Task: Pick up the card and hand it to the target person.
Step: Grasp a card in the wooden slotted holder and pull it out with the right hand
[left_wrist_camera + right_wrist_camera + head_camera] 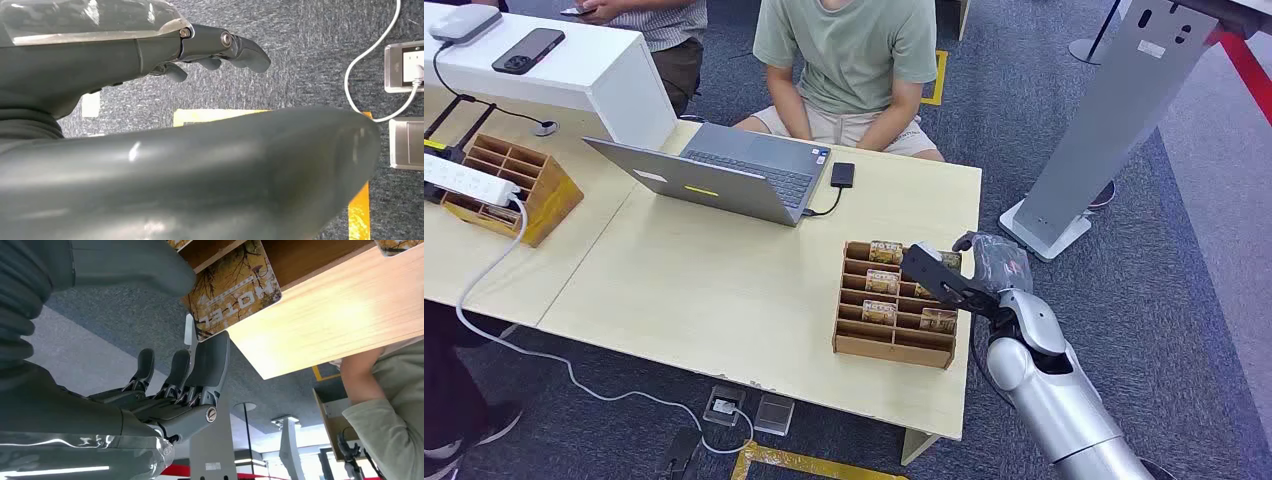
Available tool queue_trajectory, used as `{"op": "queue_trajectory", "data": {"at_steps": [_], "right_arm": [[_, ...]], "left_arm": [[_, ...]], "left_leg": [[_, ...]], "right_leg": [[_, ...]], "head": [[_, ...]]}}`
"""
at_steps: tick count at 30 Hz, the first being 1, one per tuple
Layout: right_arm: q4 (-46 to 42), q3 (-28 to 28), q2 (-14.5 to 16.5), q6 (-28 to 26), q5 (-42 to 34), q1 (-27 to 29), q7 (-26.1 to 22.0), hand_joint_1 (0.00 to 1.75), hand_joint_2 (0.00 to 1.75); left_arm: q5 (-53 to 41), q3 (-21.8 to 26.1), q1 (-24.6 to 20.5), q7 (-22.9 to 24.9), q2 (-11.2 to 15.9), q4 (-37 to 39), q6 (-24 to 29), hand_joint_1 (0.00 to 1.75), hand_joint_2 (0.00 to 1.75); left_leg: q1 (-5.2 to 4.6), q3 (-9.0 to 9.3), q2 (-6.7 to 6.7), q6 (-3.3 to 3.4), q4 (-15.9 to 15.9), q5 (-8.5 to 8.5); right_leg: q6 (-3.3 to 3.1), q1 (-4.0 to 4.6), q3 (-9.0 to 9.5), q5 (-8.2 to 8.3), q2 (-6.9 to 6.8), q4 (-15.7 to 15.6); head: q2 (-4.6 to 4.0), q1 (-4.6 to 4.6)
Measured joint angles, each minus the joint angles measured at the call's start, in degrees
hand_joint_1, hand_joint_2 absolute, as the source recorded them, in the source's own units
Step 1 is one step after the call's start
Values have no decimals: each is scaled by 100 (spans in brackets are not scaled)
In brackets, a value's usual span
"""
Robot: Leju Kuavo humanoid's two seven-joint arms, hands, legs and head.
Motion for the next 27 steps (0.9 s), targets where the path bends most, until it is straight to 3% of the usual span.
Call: {"op": "queue_trajectory", "data": {"at_steps": [10,15,27], "right_arm": [[15,28,28,10,2,7,15,94,175],[15,43,29,-1,5,6,34,137,175],[-2,74,28,-27,7,-18,61,155,175]], "left_arm": [[-48,-5,0,-10,14,0,-18,0,0],[-56,-5,0,-13,27,0,-30,0,0],[-63,-43,0,-14,47,0,-68,0,0]], "left_leg": [[0,0,0,0,0,0],[0,0,0,0,0,0],[0,4,1,-1,0,1]], "right_leg": [[0,0,0,0,0,0],[0,0,0,0,0,0],[0,0,2,0,1,0]], "head": [[0,0],[0,0],[0,1]]}}
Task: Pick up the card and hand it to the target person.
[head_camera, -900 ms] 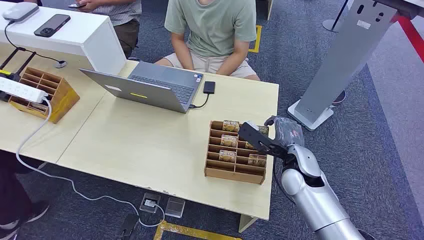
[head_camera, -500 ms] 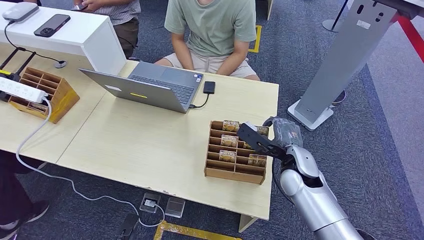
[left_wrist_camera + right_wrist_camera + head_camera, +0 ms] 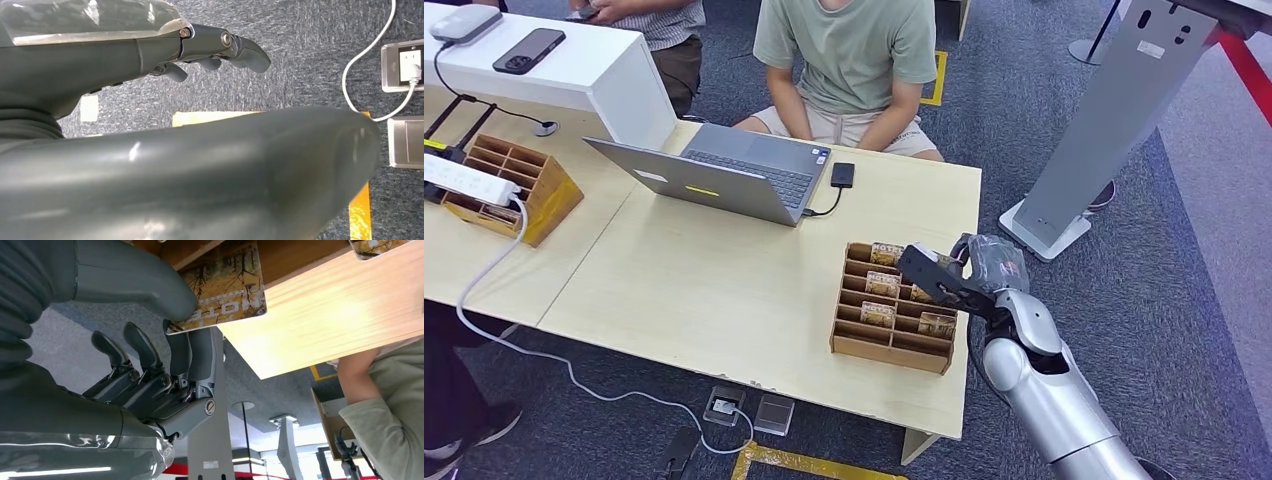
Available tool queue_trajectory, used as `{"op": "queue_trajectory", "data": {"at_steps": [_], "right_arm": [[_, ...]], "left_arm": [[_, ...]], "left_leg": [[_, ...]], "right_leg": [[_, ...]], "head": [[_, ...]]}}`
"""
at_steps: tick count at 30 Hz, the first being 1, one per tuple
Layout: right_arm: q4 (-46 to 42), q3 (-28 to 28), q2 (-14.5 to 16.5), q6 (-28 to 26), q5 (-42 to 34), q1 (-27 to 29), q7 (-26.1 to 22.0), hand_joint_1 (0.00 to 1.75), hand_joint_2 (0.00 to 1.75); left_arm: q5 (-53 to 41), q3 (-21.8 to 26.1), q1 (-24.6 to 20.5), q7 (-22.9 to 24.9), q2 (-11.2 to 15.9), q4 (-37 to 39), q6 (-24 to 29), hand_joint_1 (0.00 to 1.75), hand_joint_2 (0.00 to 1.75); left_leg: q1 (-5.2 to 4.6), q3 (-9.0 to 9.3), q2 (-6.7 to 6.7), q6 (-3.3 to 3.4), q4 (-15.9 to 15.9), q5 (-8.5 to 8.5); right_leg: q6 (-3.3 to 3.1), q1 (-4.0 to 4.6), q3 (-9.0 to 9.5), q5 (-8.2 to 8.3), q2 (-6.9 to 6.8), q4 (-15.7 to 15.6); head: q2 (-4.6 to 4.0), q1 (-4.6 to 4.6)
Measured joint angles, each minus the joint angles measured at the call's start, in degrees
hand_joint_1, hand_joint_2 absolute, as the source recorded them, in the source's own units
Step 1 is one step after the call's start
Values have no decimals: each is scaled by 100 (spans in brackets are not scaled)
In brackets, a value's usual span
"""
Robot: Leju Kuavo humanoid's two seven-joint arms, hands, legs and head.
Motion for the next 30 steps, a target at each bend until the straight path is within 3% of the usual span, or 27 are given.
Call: {"op": "queue_trajectory", "data": {"at_steps": [15,30], "right_arm": [[-123,7,-2,44,-166,47,11,167,175],[-1468,-78,-220,115,-457,203,178,157,175]], "left_arm": [[0,-15,0,50,0,0,4,0,0],[66,-13,5,39,7,0,66,0,0]], "left_leg": [[0,1,0,0,0,1],[0,3,1,0,0,1]], "right_leg": [[-1,0,0,1,0,0],[-1,0,0,1,0,0]], "head": [[0,-1],[0,-1]]}}
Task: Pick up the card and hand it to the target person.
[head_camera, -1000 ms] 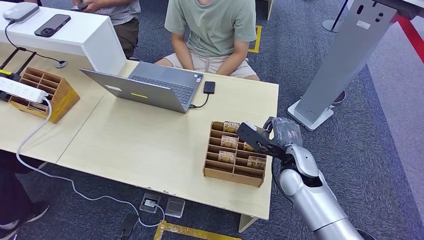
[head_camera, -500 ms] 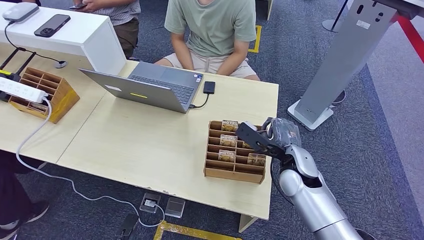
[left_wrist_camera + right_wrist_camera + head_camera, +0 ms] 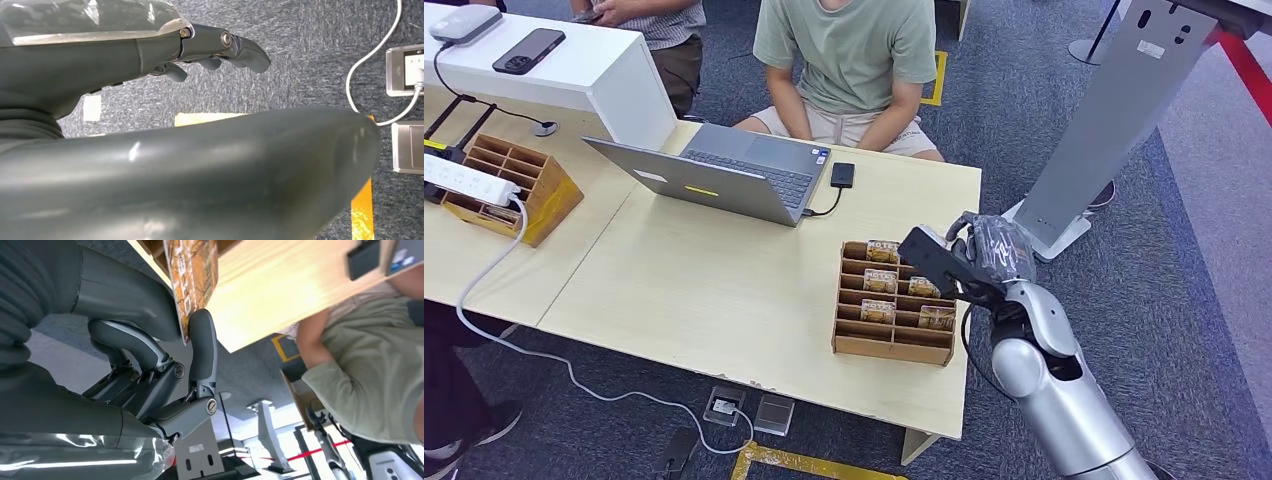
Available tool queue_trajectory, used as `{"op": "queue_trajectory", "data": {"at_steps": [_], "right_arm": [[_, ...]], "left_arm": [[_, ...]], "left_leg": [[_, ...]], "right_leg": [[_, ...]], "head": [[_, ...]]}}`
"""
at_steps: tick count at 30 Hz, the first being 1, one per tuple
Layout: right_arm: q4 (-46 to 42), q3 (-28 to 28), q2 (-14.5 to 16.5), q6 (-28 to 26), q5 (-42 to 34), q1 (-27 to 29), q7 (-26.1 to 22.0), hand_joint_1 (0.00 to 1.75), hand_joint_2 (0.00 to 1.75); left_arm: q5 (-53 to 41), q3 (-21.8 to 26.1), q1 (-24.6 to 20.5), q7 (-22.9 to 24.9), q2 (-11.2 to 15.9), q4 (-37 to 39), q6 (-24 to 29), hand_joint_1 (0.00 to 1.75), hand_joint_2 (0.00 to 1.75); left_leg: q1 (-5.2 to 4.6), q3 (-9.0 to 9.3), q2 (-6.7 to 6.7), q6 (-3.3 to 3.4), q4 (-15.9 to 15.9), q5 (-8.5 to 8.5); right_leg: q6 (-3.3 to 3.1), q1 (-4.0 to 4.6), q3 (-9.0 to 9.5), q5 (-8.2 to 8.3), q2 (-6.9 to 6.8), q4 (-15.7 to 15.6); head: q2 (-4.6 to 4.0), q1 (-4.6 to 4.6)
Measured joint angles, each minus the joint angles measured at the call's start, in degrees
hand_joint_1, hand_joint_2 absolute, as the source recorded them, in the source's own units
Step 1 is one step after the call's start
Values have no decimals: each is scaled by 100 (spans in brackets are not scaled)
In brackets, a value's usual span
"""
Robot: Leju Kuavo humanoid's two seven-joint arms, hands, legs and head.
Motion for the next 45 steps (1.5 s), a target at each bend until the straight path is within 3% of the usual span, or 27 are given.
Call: {"op": "queue_trajectory", "data": {"at_steps": [9,17,28,37,42,43,45], "right_arm": [[-599,-251,-146,74,-921,11,-274,160,175],[-581,-546,-233,-70,-1903,-134,-735,158,175],[414,-905,-252,-1133,-2407,-899,-1337,161,175],[1373,-1165,-136,-1550,-2767,-1475,-1794,162,175],[1809,-1204,-51,-1891,-2726,-1718,-1926,145,175],[1911,-1204,-26,-1959,-2684,-1774,-1944,120,175],[2082,-1199,29,-2046,-2586,-1870,-1962,46,175]], "left_arm": [[17,0,2,-6,0,0,7,0,0],[3,0,2,-36,0,0,2,0,0],[-102,-2,-1,-80,0,0,-31,0,0],[-172,-16,-2,-91,0,0,-81,0,0],[-191,-49,-3,-93,0,0,-86,0,0],[-192,-51,-4,-93,0,0,-85,0,0],[-192,-54,-4,-95,0,0,-78,0,0]], "left_leg": [[0,-1,0,0,0,0],[0,-2,0,0,0,0],[0,-5,-2,0,0,0],[0,-5,-3,0,0,0],[0,-6,-2,0,0,0],[0,-6,-3,0,0,0],[0,-6,-3,0,0,0]], "right_leg": [[0,0,0,0,0,0],[0,0,0,0,0,0],[0,0,0,1,-1,1],[0,0,0,1,-1,1],[0,0,0,1,-1,2],[0,0,0,1,-1,2],[0,0,0,1,-1,2]], "head": [[0,1],[0,-1],[0,0],[0,1],[0,1],[0,1],[0,1]]}}
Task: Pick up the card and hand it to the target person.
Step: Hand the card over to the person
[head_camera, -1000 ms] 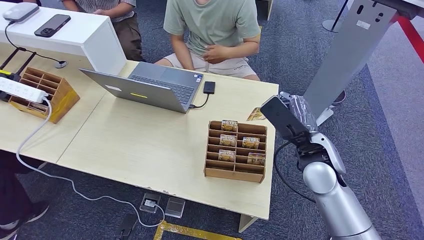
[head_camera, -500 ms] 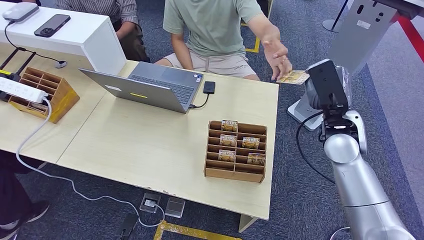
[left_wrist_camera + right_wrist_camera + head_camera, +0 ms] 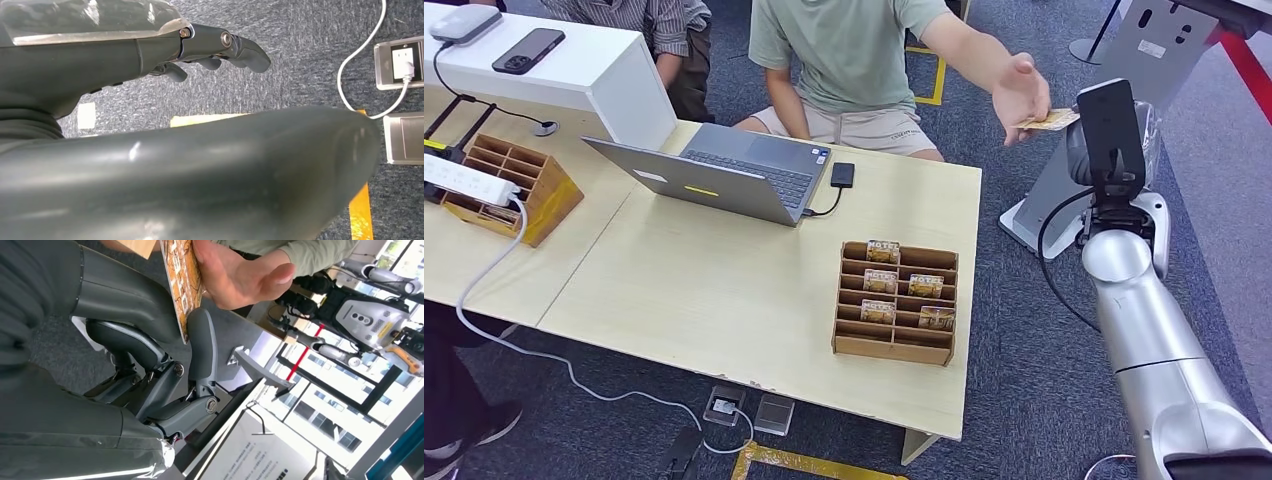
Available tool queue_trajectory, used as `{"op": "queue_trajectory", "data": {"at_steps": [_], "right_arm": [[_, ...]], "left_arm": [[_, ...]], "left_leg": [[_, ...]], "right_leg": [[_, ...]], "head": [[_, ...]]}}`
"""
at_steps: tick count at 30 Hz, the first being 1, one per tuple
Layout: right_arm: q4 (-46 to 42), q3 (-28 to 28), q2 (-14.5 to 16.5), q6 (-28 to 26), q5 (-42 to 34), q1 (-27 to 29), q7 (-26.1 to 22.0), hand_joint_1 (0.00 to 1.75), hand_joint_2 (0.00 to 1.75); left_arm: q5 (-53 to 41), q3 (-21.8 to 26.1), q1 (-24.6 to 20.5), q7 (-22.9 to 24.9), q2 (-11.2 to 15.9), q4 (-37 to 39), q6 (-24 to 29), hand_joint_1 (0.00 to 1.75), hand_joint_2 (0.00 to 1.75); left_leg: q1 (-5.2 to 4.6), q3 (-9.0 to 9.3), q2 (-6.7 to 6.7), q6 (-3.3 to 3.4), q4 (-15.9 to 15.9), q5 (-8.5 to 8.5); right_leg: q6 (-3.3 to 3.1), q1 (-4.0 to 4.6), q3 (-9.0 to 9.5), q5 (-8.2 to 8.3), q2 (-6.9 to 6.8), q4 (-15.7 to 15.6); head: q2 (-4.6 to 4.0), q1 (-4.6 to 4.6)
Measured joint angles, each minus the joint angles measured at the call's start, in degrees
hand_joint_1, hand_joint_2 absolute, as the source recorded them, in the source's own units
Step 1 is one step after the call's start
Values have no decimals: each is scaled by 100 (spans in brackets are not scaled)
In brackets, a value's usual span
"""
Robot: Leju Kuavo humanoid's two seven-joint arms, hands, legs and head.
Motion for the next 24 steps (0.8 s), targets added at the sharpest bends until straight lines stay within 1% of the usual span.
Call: {"op": "queue_trajectory", "data": {"at_steps": [1,2,7,12,19,22,24], "right_arm": [[76,3,29,-24,43,-42,-6,12,175],[150,6,59,-37,91,-82,-8,0,175],[451,41,207,33,397,-202,39,0,175],[591,73,337,78,459,-210,-32,0,175],[570,94,415,75,199,-109,-252,0,175],[429,95,414,75,23,82,-367,0,175],[197,93,407,71,-173,301,-595,0,175]], "left_arm": [[0,-1,0,-1,0,0,4,0,0],[0,-1,-1,-2,0,0,9,0,0],[33,-1,0,-3,0,0,28,0,0],[98,-1,1,-16,0,0,75,0,0],[152,-1,2,-50,-1,0,121,0,0],[169,-1,3,-50,-2,0,133,0,0],[188,-1,6,-49,-3,0,138,0,0]], "left_leg": [[0,0,0,0,0,0],[0,0,0,0,0,0],[0,1,0,0,0,0],[0,1,0,0,0,0],[0,3,0,0,0,0],[0,4,0,0,0,0],[0,6,1,0,0,0]], "right_leg": [[0,0,0,0,0,0],[0,0,0,0,0,0],[0,0,0,0,0,1],[0,0,0,0,0,1],[0,0,0,0,0,1],[0,0,0,0,0,1],[0,1,0,0,1,1]], "head": [[0,0],[0,0],[0,-1],[0,-1],[0,0],[0,-1],[0,-1]]}}
